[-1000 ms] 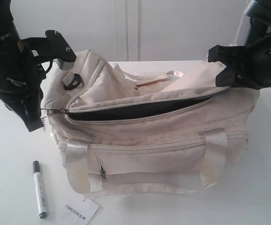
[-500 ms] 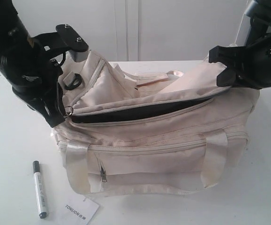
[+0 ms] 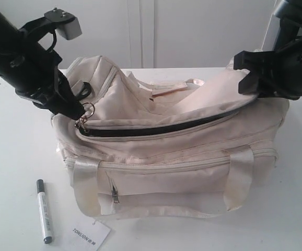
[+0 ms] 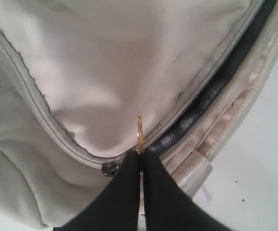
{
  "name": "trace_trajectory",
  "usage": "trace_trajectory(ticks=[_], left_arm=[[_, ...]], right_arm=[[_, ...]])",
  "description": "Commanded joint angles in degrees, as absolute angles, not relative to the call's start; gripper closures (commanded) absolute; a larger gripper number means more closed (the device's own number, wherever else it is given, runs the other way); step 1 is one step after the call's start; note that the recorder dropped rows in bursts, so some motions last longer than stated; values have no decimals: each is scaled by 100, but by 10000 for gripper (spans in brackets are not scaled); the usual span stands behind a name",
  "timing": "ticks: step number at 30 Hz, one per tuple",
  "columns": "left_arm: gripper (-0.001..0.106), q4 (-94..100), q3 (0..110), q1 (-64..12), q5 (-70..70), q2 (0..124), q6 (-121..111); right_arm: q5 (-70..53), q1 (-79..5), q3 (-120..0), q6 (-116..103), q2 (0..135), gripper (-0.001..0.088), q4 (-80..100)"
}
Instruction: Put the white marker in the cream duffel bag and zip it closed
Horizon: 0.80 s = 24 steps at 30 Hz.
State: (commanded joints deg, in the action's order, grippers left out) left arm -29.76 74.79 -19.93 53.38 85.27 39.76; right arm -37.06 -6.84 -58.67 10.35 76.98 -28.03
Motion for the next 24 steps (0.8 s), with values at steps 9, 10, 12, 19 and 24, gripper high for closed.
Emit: trace_trajectory(ticks=[9,10,12,19,24], left_arm=[[1053,-3942,6981,-1779,4952,8527,4693],[1053,-4023,6981,-1779,4952,8511,4717],[1053,-4088,6981,-1779,4952,8432,4804],[1053,-4088,6981,-1779,4851,8043,4943],[1053,-4103,6981,-1779,4745,7995,4943]], right_arm=[[-3671,-684,-5899,1095,7687,430,-2803],[-3671,-684,-5916,1106,7676,430,-2803],[-3737,-684,-5985,1183,7651,430,-2803],[-3747,-696,-6012,1735,7371,431,-2891],[-3727,-939,-6012,3141,7231,431,-3516]])
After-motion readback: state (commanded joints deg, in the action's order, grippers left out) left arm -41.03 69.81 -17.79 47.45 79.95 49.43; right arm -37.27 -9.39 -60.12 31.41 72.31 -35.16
